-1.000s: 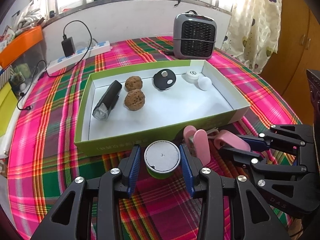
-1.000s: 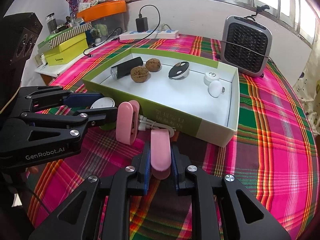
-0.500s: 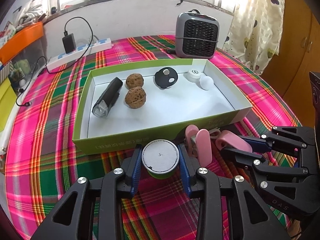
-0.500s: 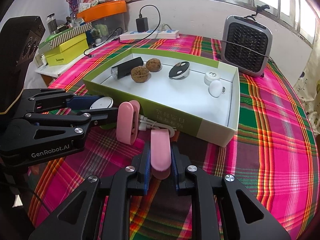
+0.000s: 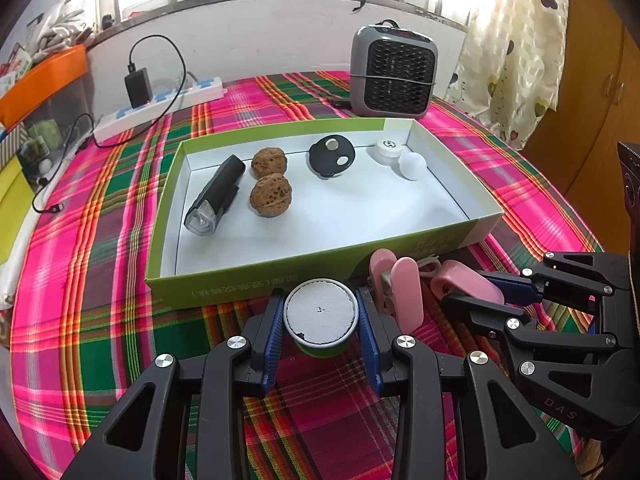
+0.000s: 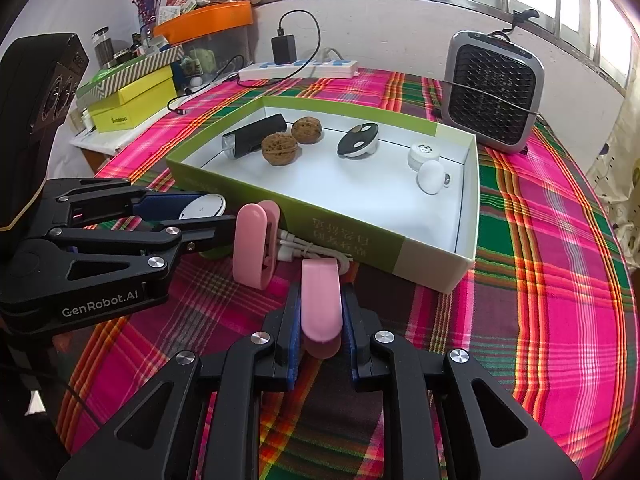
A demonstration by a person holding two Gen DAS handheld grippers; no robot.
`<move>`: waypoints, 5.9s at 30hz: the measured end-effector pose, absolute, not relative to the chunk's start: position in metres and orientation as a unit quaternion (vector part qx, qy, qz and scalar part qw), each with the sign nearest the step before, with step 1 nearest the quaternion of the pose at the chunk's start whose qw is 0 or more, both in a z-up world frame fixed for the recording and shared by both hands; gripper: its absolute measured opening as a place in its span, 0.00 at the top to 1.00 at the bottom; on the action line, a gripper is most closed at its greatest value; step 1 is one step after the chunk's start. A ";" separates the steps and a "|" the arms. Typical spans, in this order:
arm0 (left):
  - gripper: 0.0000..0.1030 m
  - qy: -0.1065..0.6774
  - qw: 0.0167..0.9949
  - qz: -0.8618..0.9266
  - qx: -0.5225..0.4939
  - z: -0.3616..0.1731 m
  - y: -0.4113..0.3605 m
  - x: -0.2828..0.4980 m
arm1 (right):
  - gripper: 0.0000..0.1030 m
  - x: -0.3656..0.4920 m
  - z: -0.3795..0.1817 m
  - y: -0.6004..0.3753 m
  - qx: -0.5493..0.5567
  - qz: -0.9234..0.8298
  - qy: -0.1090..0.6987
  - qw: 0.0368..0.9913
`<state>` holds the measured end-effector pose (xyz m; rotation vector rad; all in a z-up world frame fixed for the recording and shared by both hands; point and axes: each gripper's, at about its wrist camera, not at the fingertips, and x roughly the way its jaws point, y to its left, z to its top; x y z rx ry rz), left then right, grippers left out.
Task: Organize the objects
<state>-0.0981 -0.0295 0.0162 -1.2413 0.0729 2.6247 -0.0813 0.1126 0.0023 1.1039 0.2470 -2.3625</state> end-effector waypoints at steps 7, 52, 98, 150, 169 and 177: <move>0.69 0.025 0.118 0.900 -0.418 0.021 -0.029 -0.096 | 0.82 -0.081 0.003 0.113 0.406 -0.872 0.088 0.258; 0.69 0.006 0.104 0.922 -0.373 0.061 -0.053 -0.092 | 0.82 -0.091 0.046 0.114 0.380 -0.890 0.057 0.246; 0.69 -0.009 0.087 0.907 -0.411 0.025 -0.065 -0.164 | 0.82 -0.201 0.017 0.059 0.446 -0.849 0.042 0.280; 0.65 -0.007 0.087 0.903 -0.421 0.018 -0.066 -0.165 | 0.80 -0.200 0.014 0.048 0.438 -0.856 0.064 0.268; 0.65 -0.008 0.084 0.905 -0.417 0.022 -0.068 -0.161 | 0.79 -0.197 0.018 0.050 0.433 -0.859 0.066 0.263; 0.65 -0.008 0.083 0.907 -0.412 0.026 -0.069 -0.157 | 0.69 -0.193 0.021 0.052 0.429 -0.862 0.064 0.262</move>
